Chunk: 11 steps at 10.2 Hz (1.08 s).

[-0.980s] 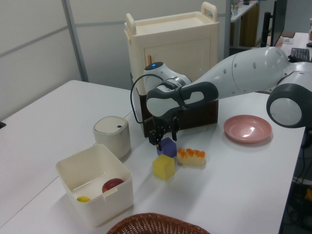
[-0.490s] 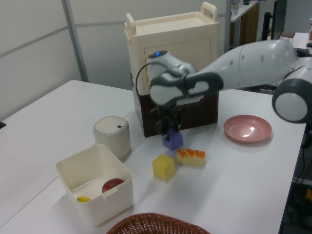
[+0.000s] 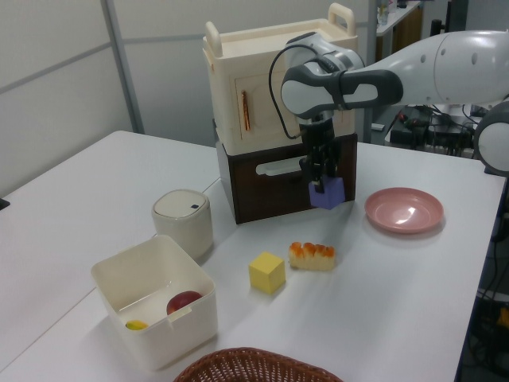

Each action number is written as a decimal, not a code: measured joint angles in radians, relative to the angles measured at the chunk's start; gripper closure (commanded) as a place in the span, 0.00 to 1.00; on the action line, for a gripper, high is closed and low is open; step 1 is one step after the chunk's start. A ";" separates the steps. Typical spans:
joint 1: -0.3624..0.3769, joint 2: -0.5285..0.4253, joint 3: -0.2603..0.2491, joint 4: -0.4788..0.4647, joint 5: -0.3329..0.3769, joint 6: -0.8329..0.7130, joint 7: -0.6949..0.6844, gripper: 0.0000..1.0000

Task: Put the purple cube on a plate
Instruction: 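Lift the purple cube and carry it over the pink plate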

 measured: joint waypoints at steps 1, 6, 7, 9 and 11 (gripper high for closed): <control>-0.005 -0.008 0.000 0.001 0.000 0.000 0.000 1.00; -0.154 -0.205 0.005 -0.179 0.003 0.073 -0.239 1.00; -0.181 -0.237 0.006 -0.224 0.003 0.079 -0.276 1.00; -0.249 -0.245 0.006 -0.257 0.003 0.084 -0.345 0.99; -0.309 -0.210 0.006 -0.278 0.003 0.096 -0.410 0.99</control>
